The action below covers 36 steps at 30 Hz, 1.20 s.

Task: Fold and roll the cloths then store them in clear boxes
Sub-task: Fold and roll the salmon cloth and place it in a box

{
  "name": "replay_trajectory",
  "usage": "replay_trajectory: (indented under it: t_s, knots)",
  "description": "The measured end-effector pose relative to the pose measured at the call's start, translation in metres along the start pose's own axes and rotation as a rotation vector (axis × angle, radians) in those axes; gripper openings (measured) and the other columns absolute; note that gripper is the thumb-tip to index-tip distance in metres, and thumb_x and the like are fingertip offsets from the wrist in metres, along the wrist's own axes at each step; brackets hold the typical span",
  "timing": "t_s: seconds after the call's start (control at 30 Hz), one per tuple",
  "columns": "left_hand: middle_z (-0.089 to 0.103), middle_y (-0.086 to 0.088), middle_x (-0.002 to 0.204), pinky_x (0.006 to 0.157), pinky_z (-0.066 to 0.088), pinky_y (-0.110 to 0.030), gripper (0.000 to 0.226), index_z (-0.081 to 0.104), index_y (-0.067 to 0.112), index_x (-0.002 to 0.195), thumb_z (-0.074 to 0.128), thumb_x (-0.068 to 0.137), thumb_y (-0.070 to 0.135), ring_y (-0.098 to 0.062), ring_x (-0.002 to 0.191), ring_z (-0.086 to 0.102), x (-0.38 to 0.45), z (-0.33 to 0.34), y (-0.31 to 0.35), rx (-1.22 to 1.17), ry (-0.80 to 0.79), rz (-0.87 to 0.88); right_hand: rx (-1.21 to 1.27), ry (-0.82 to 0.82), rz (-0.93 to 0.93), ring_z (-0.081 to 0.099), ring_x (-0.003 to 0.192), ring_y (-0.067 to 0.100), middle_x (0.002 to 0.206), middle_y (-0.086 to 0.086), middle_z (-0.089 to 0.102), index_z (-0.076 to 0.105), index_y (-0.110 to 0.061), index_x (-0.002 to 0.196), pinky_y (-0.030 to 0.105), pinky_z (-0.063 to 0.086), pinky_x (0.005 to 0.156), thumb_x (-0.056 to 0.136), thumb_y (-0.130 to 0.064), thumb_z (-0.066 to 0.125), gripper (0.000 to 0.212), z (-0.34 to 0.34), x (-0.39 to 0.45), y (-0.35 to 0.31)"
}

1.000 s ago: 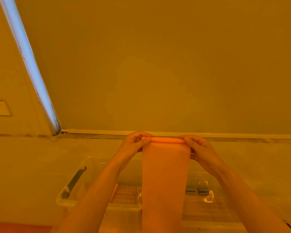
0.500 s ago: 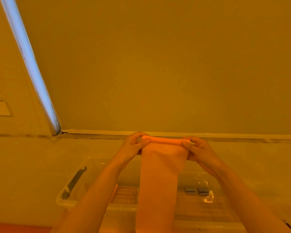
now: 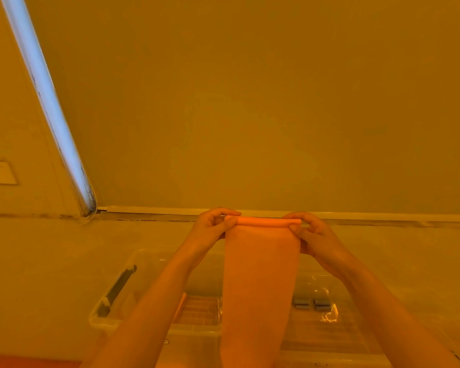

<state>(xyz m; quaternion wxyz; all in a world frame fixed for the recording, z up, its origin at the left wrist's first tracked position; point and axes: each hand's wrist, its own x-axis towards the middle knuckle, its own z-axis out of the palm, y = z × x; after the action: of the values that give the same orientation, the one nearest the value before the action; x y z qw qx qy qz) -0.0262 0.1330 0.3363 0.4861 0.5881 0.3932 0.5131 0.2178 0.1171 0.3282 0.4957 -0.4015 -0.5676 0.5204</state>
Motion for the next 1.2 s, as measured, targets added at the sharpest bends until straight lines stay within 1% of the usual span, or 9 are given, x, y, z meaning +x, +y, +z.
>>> replay_trajectory:
  t_s: [0.17,0.23,0.3,0.43,0.53,0.63,0.77,1.1,1.2]
  knots:
    - [0.071,-0.002,0.087,0.067,0.053,-0.021,0.023,0.064,0.019,0.109,0.061,0.088,0.009,-0.01,0.079,0.066,0.0003,-0.0012,-0.0026,0.024,0.0,-0.007,0.038,0.054,0.018,0.058,0.079,0.019,0.089,0.007,0.061,0.065,-0.014,0.103,0.032,0.052,0.068,0.089,0.002,0.051,0.026,0.0018,0.0018,-0.0004]
    - [0.071,-0.004,0.096,0.072,0.052,-0.022,0.021,0.066,0.016,0.108,0.062,0.087,0.012,-0.014,0.087,0.067,0.0004,-0.0038,-0.0028,0.057,0.009,-0.033,0.032,0.064,0.014,0.059,0.08,0.019,0.09,0.007,0.062,0.067,-0.015,0.1,0.032,0.051,0.068,0.089,-0.008,0.056,0.017,0.0022,0.0022,0.0002]
    - [0.071,-0.005,0.098,0.074,0.053,-0.024,0.016,0.068,0.014,0.102,0.063,0.087,0.014,-0.016,0.09,0.067,0.0,-0.0063,-0.0026,0.078,0.006,-0.05,0.017,0.073,0.002,0.057,0.078,0.02,0.088,0.011,0.062,0.067,-0.014,0.098,0.031,0.049,0.067,0.089,-0.014,0.058,0.013,0.0021,0.0022,0.0016]
    - [0.069,-0.005,0.089,0.064,0.055,-0.025,0.01,0.066,0.019,0.096,0.061,0.089,0.015,-0.017,0.079,0.067,-0.0021,-0.0015,-0.0011,0.065,-0.019,-0.038,0.019,0.072,0.007,0.058,0.081,0.025,0.092,0.017,0.062,0.065,-0.014,0.106,0.036,0.05,0.071,0.088,-0.013,0.059,0.019,0.0011,0.0036,0.003]
    - [0.068,-0.009,0.09,0.064,0.055,-0.029,0.012,0.065,0.021,0.098,0.058,0.091,0.014,-0.02,0.078,0.065,-0.0033,-0.0006,-0.0018,0.05,-0.029,-0.031,0.06,0.054,0.027,0.064,0.091,0.022,0.103,0.01,0.067,0.061,-0.017,0.118,0.04,0.053,0.082,0.088,-0.01,0.058,0.031,0.001,0.0049,0.003]
    - [0.069,-0.009,0.089,0.066,0.054,-0.028,0.016,0.066,0.019,0.103,0.06,0.089,0.013,-0.019,0.078,0.065,-0.0041,-0.0014,-0.0025,0.003,-0.032,-0.02,0.075,0.027,0.033,0.066,0.087,0.019,0.098,0.009,0.069,0.062,-0.01,0.114,0.033,0.057,0.074,0.09,-0.008,0.055,0.025,0.0015,0.0034,0.0022]
    - [0.069,-0.003,0.08,0.064,0.053,-0.023,0.02,0.066,0.013,0.106,0.062,0.087,0.007,-0.014,0.075,0.065,-0.0028,-0.0025,-0.003,-0.052,-0.025,-0.034,-0.02,0.042,0.028,0.067,0.073,0.022,0.086,0.011,0.069,0.064,-0.011,0.109,0.034,0.058,0.062,0.091,-0.013,0.056,0.02,0.0017,0.0018,0.004]
    - [0.067,-0.008,0.088,0.062,0.054,-0.025,0.018,0.065,0.015,0.105,0.06,0.089,0.01,-0.017,0.075,0.063,-0.0042,-0.0017,-0.0043,-0.036,-0.034,-0.049,-0.018,0.044,0.011,0.064,0.069,0.014,0.083,0.004,0.069,0.066,-0.02,0.106,0.026,0.053,0.057,0.091,-0.015,0.056,0.019,0.003,0.0012,0.004]
    - [0.066,-0.008,0.088,0.063,0.052,-0.023,0.019,0.066,0.016,0.101,0.059,0.088,0.004,-0.017,0.078,0.062,-0.0028,-0.0009,-0.0042,-0.043,-0.031,-0.047,-0.014,0.051,0.004,0.065,0.075,0.015,0.089,0.005,0.069,0.066,-0.02,0.107,0.028,0.054,0.061,0.091,-0.014,0.057,0.019,0.0016,0.0012,0.0036]
